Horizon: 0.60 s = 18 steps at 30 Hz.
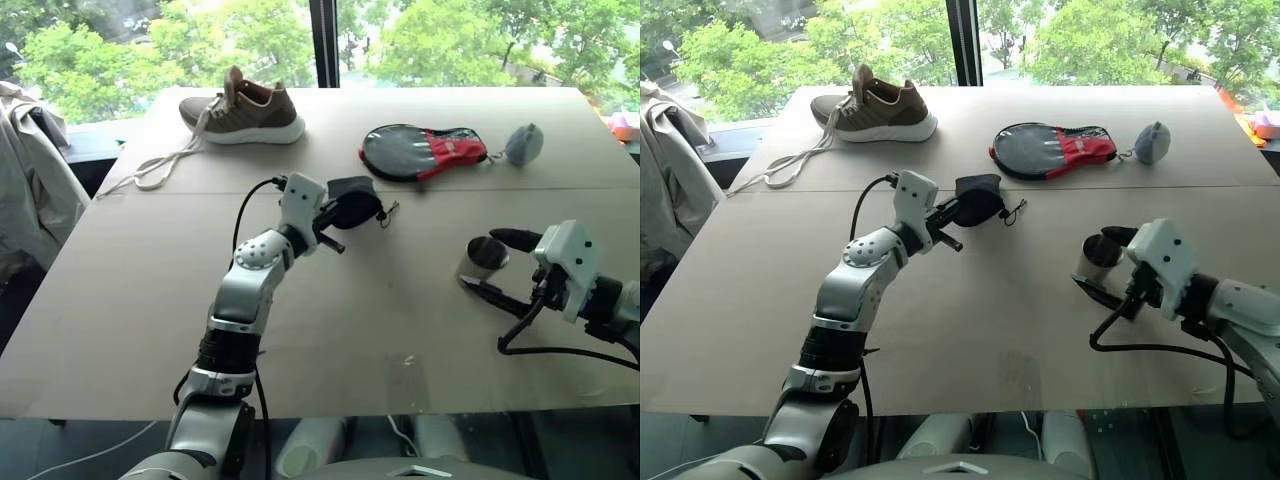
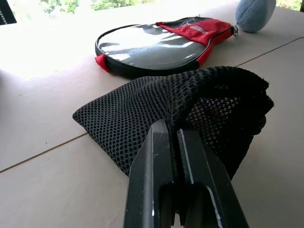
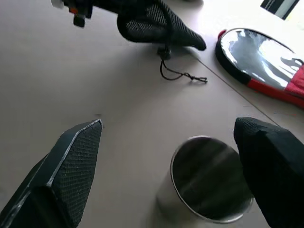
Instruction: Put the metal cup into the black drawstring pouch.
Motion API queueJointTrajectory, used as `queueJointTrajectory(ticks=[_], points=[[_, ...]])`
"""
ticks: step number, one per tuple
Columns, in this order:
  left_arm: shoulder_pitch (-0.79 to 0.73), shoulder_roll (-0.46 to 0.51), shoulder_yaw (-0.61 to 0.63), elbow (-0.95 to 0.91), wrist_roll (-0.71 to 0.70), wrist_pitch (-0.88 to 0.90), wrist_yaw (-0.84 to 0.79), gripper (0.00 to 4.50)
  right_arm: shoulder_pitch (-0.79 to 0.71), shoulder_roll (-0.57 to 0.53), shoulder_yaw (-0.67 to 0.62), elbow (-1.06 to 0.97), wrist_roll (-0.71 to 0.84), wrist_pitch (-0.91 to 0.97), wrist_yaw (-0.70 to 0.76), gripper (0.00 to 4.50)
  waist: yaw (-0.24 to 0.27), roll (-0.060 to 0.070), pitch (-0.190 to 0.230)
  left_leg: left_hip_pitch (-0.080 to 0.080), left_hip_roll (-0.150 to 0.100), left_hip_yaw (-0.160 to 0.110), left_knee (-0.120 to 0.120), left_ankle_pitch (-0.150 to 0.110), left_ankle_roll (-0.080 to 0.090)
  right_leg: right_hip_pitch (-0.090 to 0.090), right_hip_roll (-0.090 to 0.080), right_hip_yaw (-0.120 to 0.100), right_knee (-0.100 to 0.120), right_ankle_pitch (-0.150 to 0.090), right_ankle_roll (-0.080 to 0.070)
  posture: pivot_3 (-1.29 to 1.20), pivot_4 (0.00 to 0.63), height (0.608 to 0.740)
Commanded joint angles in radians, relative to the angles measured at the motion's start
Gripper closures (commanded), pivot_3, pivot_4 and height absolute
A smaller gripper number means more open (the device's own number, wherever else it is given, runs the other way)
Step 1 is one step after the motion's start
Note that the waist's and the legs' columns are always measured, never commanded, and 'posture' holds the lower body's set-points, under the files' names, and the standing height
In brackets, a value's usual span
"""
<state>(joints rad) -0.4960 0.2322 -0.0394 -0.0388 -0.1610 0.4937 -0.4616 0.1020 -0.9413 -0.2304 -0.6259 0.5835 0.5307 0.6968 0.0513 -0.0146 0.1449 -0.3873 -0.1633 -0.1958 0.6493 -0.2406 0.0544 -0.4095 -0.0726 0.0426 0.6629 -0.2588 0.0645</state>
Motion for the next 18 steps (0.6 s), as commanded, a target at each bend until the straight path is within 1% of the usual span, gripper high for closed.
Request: queueJointTrajectory(ticks=[1, 5, 8, 11, 14, 16, 18], points=[[-0.017, -0.001, 0.005, -0.065, -0.016, 0.022, 0.012, 4.43, -0.015, -0.063, 0.034, -0.023, -0.067, 0.074, -0.006, 0.00, -0.001, 0.000, 0.000, 0.000, 0.000, 0.000, 0.000, 0.000, 0.000, 0.000, 0.000, 0.000, 0.000, 0.000, 0.000, 0.00, 0.150, 0.740], [-0.022, -0.012, -0.004, -0.096, -0.027, 0.047, 0.015, 4.43, -0.116, -0.114, 0.159, 0.049, -0.145, 0.074, 0.061, 0.00, -0.011, 0.000, 0.000, 0.001, 0.000, 0.002, 0.001, 0.000, 0.000, 0.000, 0.000, 0.000, 0.000, 0.001, 0.000, 0.00, 0.150, 0.740], [-0.031, -0.005, -0.010, -0.097, -0.023, 0.051, 0.009, 4.43, -0.195, -0.139, 0.218, 0.124, -0.182, 0.091, 0.113, 0.00, -0.012, -0.002, 0.001, 0.001, 0.001, 0.002, 0.001, 0.000, 0.000, 0.001, 0.000, -0.001, 0.000, 0.001, 0.000, 0.00, 0.150, 0.740], [-0.040, -0.003, -0.009, -0.098, -0.026, 0.059, 0.014, 4.43, -0.223, -0.169, 0.254, 0.157, -0.198, 0.119, 0.166, 0.00, -0.010, -0.002, 0.001, 0.001, 0.001, 0.002, 0.001, 0.000, 0.000, 0.000, 0.000, -0.001, 0.000, 0.001, 0.000, 0.00, 0.150, 0.740], [-0.047, -0.006, -0.006, -0.117, -0.035, 0.083, 0.021, 4.50, -0.240, -0.168, 0.280, 0.176, -0.221, 0.121, 0.187, 0.90, -0.008, -0.002, 0.001, -0.001, 0.001, 0.001, 0.001, 0.000, 0.000, -0.001, 0.000, -0.001, -0.001, 0.001, 0.000, 0.00, 0.150, 0.740], [-0.050, -0.038, 0.030, -0.133, -0.095, 0.127, 0.027, 4.50, -0.244, -0.157, 0.285, 0.176, -0.226, 0.118, 0.193, 1.83, -0.009, -0.002, 0.001, -0.005, 0.001, 0.000, 0.002, 0.000, 0.000, -0.004, 0.000, -0.001, 0.000, 0.001, 0.000, 0.00, 0.150, 0.740], [-0.056, -0.057, 0.063, -0.137, -0.134, 0.158, 0.039, 4.50, -0.245, -0.146, 0.280, 0.171, -0.228, 0.119, 0.195, 2.75, -0.009, -0.002, 0.002, -0.006, 0.001, 0.001, 0.003, 0.000, 0.000, -0.005, 0.000, -0.001, 0.000, 0.002, 0.000, 0.00, 0.150, 0.740]])
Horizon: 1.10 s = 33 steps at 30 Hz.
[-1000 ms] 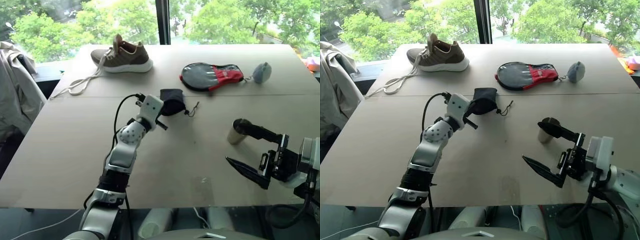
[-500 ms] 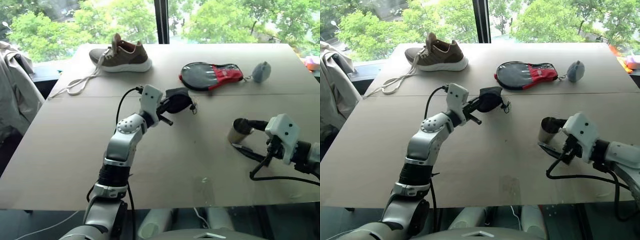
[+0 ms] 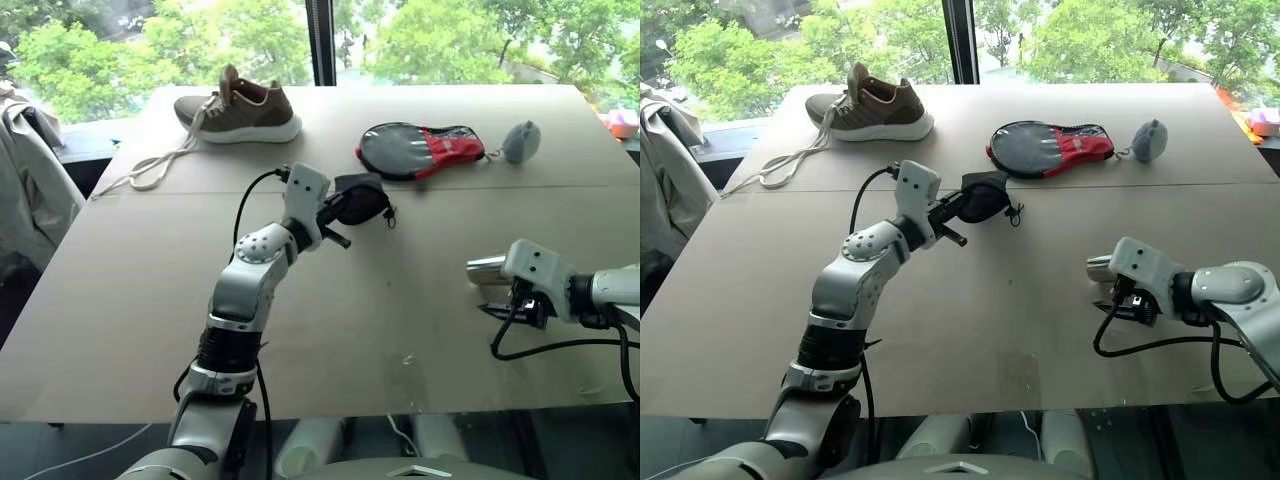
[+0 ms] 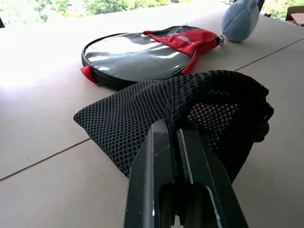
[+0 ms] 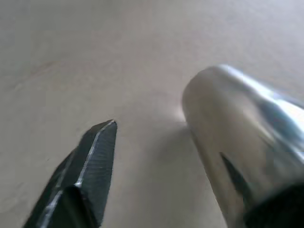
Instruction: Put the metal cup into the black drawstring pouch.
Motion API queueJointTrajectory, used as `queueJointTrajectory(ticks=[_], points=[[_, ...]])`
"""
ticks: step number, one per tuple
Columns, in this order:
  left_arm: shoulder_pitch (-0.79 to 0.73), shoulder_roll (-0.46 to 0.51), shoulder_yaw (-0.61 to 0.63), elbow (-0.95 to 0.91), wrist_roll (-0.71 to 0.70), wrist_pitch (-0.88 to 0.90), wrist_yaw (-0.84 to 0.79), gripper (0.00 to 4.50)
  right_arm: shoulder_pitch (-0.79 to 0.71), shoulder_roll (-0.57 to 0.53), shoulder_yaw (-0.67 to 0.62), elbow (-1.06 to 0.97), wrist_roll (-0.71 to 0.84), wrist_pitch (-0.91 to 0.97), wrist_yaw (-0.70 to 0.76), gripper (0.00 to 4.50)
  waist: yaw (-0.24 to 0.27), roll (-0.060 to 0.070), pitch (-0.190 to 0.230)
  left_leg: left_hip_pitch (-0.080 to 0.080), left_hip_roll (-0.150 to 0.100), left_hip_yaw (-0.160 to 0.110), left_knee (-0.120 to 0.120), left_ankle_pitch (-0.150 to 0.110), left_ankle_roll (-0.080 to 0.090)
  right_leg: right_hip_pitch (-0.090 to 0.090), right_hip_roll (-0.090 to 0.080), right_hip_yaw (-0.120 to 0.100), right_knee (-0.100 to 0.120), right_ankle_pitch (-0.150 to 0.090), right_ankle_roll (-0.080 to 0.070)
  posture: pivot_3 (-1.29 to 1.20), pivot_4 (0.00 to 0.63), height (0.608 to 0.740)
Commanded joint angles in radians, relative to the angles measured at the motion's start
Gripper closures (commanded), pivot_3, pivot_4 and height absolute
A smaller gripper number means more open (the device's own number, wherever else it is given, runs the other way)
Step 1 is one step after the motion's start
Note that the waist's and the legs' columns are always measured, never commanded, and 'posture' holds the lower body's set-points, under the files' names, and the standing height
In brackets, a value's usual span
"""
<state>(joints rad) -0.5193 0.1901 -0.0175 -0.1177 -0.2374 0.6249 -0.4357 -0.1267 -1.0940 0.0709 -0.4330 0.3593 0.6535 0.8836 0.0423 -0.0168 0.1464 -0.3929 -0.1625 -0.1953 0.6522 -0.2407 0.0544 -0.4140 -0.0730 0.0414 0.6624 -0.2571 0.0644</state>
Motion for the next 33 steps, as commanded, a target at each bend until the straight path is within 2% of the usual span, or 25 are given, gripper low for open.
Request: queueJointTrajectory(ticks=[1, 3, 4, 8, 12, 16, 22, 27, 33], points=[[-0.038, -0.017, 0.051, -0.054, -0.067, 0.035, 0.017, 4.50, -0.020, 0.018, -0.031, -0.023, 0.001, 0.002, 0.001, 3.25, 0.000, 0.000, 0.000, 0.000, 0.000, 0.000, 0.000, 0.000, 0.000, 0.000, 0.000, 0.000, 0.000, 0.000, 0.000, 0.00, 0.150, 0.740], [-0.044, -0.011, 0.056, -0.050, -0.079, 0.044, 0.014, 4.50, -0.029, 0.039, -0.053, -0.025, 0.015, 0.016, -0.011, 4.17, -0.001, 0.000, 0.000, 0.000, 0.000, 0.000, 0.001, 0.000, 0.000, 0.000, 0.000, 0.000, 0.000, 0.000, 0.000, 0.00, 0.150, 0.740], [-0.046, -0.010, 0.060, -0.047, -0.088, 0.052, 0.015, 4.50, -0.033, 0.049, -0.068, -0.028, 0.026, 0.025, -0.015, 4.43, -0.003, 0.000, 0.000, 0.000, 0.000, 0.000, 0.001, 0.000, 0.000, 0.000, 0.000, 0.000, 0.001, 0.000, 0.000, 0.00, 0.150, 0.740], [-0.060, -0.018, 0.077, -0.034, -0.121, 0.090, 0.026, 4.50, -0.071, 0.090, -0.117, -0.037, 0.051, 0.063, -0.044, 4.43, -0.001, 0.000, 0.000, 0.000, 0.000, 0.000, 0.001, 0.000, 0.000, 0.000, 0.000, 0.000, 0.000, 0.001, 0.000, 0.00, 0.150, 0.740], [-0.079, -0.017, 0.052, -0.010, -0.121, 0.115, 0.029, 4.50, -0.185, 0.160, -0.125, -0.057, 0.059, 0.087, -0.107, 4.43, -0.002, 0.000, 0.000, 0.000, 0.000, 0.001, 0.001, 0.000, 0.000, 0.000, 0.001, 0.000, 0.000, 0.001, 0.000, 0.00, 0.150, 0.740], [-0.119, -0.054, 0.058, 0.028, -0.133, 0.167, 0.072, 4.50, -0.374, 0.267, -0.077, -0.094, 0.066, 0.092, -0.162, 4.43, -0.005, 0.000, 0.000, 0.000, 0.000, 0.001, 0.001, 0.000, 0.000, 0.000, 0.001, 0.000, 0.000, 0.001, 0.000, 0.00, 0.150, 0.740], [-0.161, -0.095, 0.033, 0.037, -0.163, 0.196, 0.060, 4.50, -0.512, 0.400, 0.104, -0.074, -0.021, 0.032, -0.171, 4.43, -0.005, -0.001, 0.000, -0.003, 0.000, -0.002, 0.001, 0.000, 0.000, -0.001, 0.000, 0.000, -0.001, 0.001, 0.000, 0.00, 0.150, 0.740], [-0.165, -0.123, 0.037, 0.014, -0.201, 0.211, 0.055, 4.50, -0.500, 0.364, 0.231, 0.076, -0.208, -0.105, -0.152, 4.43, -0.005, -0.001, 0.000, -0.003, -0.001, -0.001, 0.002, 0.000, 0.000, -0.002, 0.000, -0.001, 0.000, 0.002, 0.000, 0.00, 0.150, 0.740], [-0.110, -0.135, 0.004, -0.074, -0.266, 0.240, 0.007, 4.50, -0.515, 0.359, 0.288, 0.230, -0.353, -0.227, -0.144, 4.43, -0.015, -0.001, 0.000, -0.003, -0.001, 0.000, 0.002, 0.000, 0.000, -0.003, 0.001, -0.001, 0.001, 0.003, 0.000, 0.00, 0.150, 0.740]])
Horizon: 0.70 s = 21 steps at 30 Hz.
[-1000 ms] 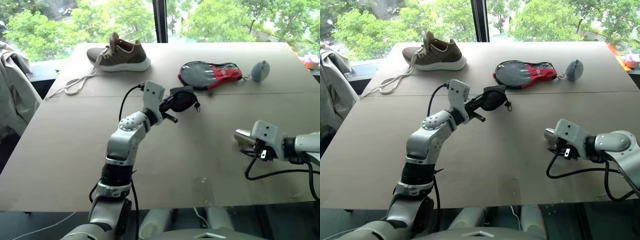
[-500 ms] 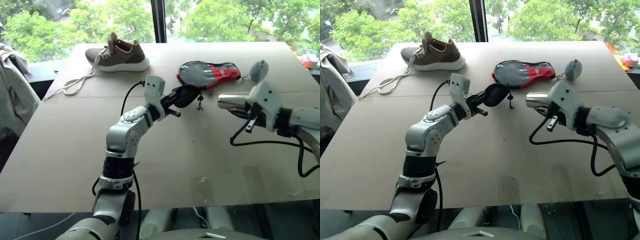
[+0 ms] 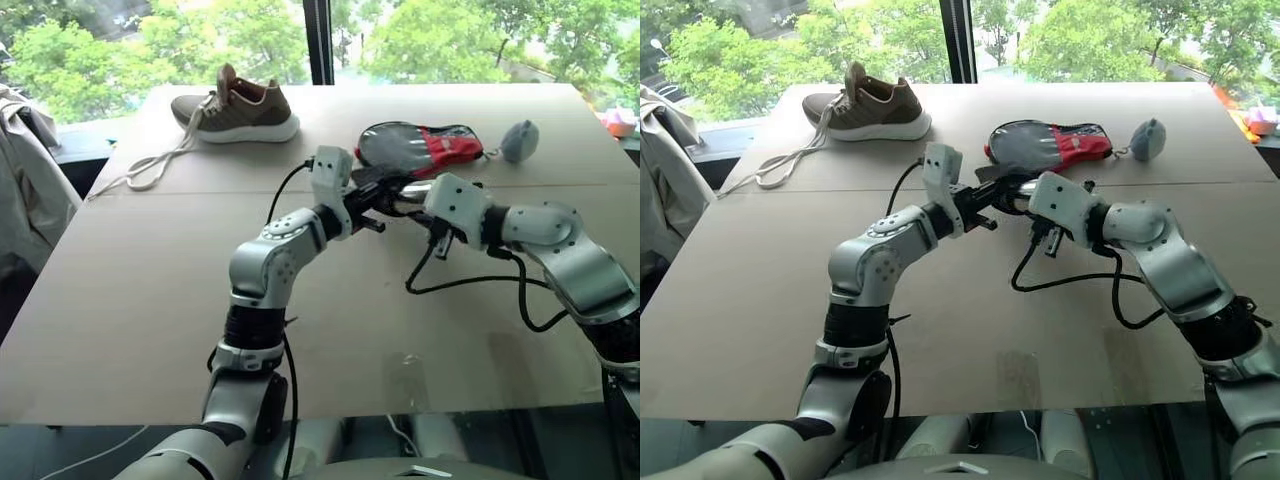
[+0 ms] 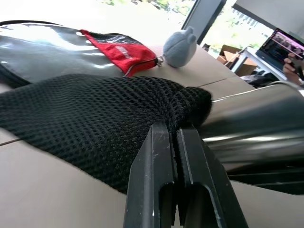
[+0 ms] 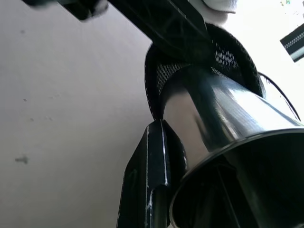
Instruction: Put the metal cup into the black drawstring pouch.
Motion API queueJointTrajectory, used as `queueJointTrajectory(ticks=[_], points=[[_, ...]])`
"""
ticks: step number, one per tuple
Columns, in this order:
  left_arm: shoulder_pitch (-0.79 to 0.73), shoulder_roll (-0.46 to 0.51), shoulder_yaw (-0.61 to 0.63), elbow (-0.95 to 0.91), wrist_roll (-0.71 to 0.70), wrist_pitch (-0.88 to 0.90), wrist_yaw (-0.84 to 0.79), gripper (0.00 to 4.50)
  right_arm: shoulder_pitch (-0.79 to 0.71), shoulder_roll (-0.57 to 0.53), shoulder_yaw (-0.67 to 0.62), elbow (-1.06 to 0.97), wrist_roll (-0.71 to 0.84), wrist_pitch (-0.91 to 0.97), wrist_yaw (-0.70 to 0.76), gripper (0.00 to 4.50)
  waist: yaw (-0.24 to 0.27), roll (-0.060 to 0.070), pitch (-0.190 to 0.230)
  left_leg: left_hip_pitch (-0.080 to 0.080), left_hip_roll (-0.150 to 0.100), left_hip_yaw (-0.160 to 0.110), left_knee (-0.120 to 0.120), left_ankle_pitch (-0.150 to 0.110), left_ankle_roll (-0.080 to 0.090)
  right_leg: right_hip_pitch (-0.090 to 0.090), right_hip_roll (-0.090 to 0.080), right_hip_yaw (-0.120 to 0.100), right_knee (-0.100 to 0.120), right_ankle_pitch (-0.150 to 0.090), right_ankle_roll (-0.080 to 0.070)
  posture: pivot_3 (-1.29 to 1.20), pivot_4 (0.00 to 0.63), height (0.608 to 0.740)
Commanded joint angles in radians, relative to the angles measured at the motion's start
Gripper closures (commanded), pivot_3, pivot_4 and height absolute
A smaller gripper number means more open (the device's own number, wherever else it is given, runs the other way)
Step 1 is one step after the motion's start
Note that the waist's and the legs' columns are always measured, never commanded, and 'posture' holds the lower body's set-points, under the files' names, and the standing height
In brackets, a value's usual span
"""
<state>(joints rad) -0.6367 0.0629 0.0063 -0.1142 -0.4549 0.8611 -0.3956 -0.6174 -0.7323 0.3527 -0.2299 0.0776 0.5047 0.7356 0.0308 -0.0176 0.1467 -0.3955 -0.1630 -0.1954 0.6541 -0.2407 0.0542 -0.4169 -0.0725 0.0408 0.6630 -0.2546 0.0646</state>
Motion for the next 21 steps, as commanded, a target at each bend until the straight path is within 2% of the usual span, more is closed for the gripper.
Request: queueJointTrajectory(ticks=[1, 4, 6, 11, 14, 21], points=[[0.011, -0.008, -0.023, -0.086, -0.059, 0.003, -0.042, 4.50, -0.027, 0.004, 0.014, 0.036, -0.084, -0.098, 0.009, 4.43, -0.008, 0.000, 0.000, 0.000, 0.000, 0.000, 0.000, 0.000, 0.000, 0.000, 0.000, 0.000, 0.000, 0.000, 0.000, 0.00, 0.150, 0.740], [0.011, -0.003, -0.031, -0.090, -0.082, 0.003, -0.063, 4.50, -0.028, 0.068, 0.012, 0.041, -0.081, -0.114, 0.001, 4.43, -0.021, 0.000, 0.000, 0.000, 0.000, 0.000, 0.000, 0.000, 0.000, 0.000, 0.000, 0.000, 0.000, 0.000, 0.000, 0.00, 0.150, 0.740], [0.015, -0.002, -0.034, -0.087, -0.093, 0.001, -0.074, 4.50, -0.017, 0.155, -0.041, 0.027, -0.003, -0.063, -0.020, 4.43, -0.028, 0.000, 0.000, 0.001, 0.001, 0.001, 0.000, 0.000, 0.000, 0.000, 0.000, 0.001, 0.000, 0.000, 0.000, 0.00, 0.150, 0.740], [0.029, 0.019, -0.040, -0.053, -0.085, -0.043, -0.107, 4.50, 0.026, 0.497, -0.384, -0.004, 0.420, 0.282, -0.174, 4.43, -0.030, 0.001, 0.000, 0.001, 0.002, -0.001, 0.000, 0.000, -0.001, 0.000, 0.002, 0.002, 0.001, 0.001, -0.002, 0.00, 0.150, 0.740], [0.030, 0.023, -0.039, -0.034, -0.092, -0.062, -0.122, 4.50, 0.020, 0.629, -0.554, 0.029, 0.563, 0.369, -0.302, 4.43, -0.024, 0.001, 0.000, 0.001, 0.001, -0.001, -0.001, 0.000, -0.001, 0.000, 0.002, 0.001, 0.000, 0.001, -0.002, 0.00, 0.150, 0.740], [0.020, 0.034, 0.002, -0.002, -0.118, -0.074, -0.120, 4.50, -0.024, 0.747, -0.779, 0.085, 0.782, 0.347, -0.470, 4.43, -0.025, 0.003, -0.001, 0.001, 0.001, 0.000, -0.001, 0.000, -0.001, 0.000, 0.002, 0.000, 0.001, 0.001, -0.002, 0.00, 0.150, 0.740]])
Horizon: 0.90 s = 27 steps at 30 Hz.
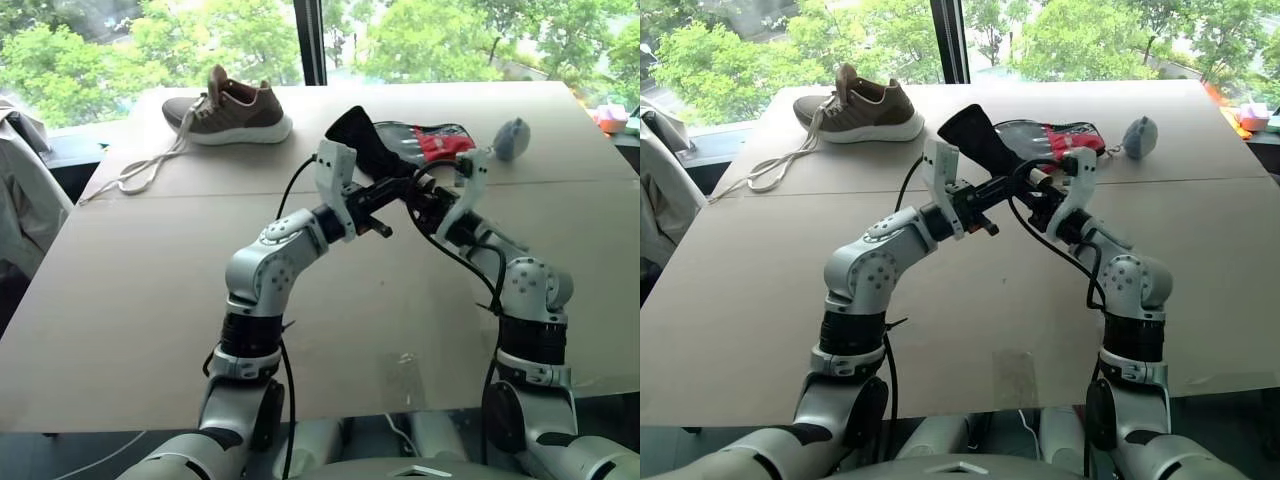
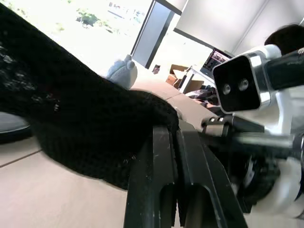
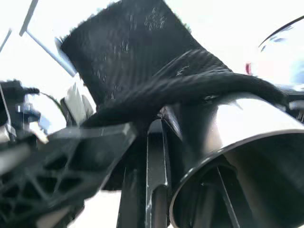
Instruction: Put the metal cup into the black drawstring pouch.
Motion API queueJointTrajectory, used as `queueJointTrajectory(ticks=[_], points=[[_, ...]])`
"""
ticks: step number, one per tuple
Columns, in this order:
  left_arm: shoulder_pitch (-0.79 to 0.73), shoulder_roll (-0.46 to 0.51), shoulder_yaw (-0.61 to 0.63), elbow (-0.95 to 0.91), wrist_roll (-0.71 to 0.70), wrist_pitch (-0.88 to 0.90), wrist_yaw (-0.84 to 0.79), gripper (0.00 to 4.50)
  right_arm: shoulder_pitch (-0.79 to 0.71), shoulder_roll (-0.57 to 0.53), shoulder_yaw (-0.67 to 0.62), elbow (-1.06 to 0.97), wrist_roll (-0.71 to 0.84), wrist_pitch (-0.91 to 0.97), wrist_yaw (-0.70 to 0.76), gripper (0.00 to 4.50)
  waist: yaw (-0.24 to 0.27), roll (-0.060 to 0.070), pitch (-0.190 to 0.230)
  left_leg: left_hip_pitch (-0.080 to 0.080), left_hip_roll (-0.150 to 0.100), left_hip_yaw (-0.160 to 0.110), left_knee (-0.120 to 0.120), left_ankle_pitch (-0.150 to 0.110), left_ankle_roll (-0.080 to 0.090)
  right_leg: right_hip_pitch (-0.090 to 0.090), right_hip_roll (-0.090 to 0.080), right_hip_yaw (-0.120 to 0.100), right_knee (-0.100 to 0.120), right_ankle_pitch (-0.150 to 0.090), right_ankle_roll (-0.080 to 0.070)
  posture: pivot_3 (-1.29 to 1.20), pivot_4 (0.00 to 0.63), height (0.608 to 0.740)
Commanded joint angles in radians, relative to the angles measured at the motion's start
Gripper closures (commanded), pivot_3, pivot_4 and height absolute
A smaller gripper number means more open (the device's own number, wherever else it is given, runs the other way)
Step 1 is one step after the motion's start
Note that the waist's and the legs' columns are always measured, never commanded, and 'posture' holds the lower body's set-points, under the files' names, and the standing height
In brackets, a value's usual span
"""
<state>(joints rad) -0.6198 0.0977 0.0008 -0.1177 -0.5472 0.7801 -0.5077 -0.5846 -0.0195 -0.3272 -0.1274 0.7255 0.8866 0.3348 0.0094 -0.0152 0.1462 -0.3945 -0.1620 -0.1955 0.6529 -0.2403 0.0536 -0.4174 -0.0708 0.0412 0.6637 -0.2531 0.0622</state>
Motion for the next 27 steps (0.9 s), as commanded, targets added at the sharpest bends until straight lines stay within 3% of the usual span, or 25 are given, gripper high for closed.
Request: queueJointTrajectory(ticks=[1, 7, 11, 19, 27], points=[[0.004, 0.001, 0.011, 0.003, -0.031, 0.009, -0.009, 4.50, -0.066, 0.053, -0.130, -0.010, 0.178, -0.039, -0.098, 4.43, -0.010, 0.000, 0.000, 0.000, 0.000, 0.000, 0.000, 0.000, 0.000, -0.001, 0.000, 0.000, 0.000, 0.000, 0.000, 0.00, 0.150, 0.740], [0.014, 0.004, 0.006, -0.004, -0.074, 0.024, -0.035, 4.50, -0.074, 0.069, -0.139, -0.011, 0.336, -0.026, -0.145, 4.43, -0.030, 0.003, -0.001, 0.000, 0.000, 0.000, -0.001, 0.000, 0.000, -0.002, 0.000, 0.001, 0.001, 0.000, 0.000, 0.00, 0.150, 0.740], [0.005, 0.017, -0.013, -0.032, -0.117, 0.015, -0.117, 4.50, -0.023, -0.105, 0.140, -0.035, 0.007, -0.149, -0.025, 4.43, -0.034, 0.004, -0.002, 0.000, 0.000, 0.001, -0.001, 0.000, 0.000, -0.002, 0.000, 0.001, 0.001, 0.000, 0.000, 0.00, 0.150, 0.740], [-0.002, 0.043, 0.060, -0.076, -0.296, 0.045, -0.224, 4.50, -0.043, -0.431, 0.458, 0.096, -0.503, -0.666, 0.207, 4.43, -0.047, 0.004, -0.002, 0.000, 0.000, 0.002, -0.001, 0.000, 0.000, -0.003, 0.000, 0.002, 0.001, 0.000, 0.000, 0.00, 0.150, 0.740], [-0.021, 0.014, 0.063, -0.056, -0.308, 0.017, -0.197, 4.50, -0.079, -0.643, 0.706, 0.321, -1.039, -1.249, 0.190, 4.43, -0.044, 0.003, -0.002, 0.000, 0.000, 0.002, 0.000, 0.000, 0.000, -0.003, 0.000, 0.002, 0.001, 0.000, 0.000, 0.00, 0.150, 0.740]])
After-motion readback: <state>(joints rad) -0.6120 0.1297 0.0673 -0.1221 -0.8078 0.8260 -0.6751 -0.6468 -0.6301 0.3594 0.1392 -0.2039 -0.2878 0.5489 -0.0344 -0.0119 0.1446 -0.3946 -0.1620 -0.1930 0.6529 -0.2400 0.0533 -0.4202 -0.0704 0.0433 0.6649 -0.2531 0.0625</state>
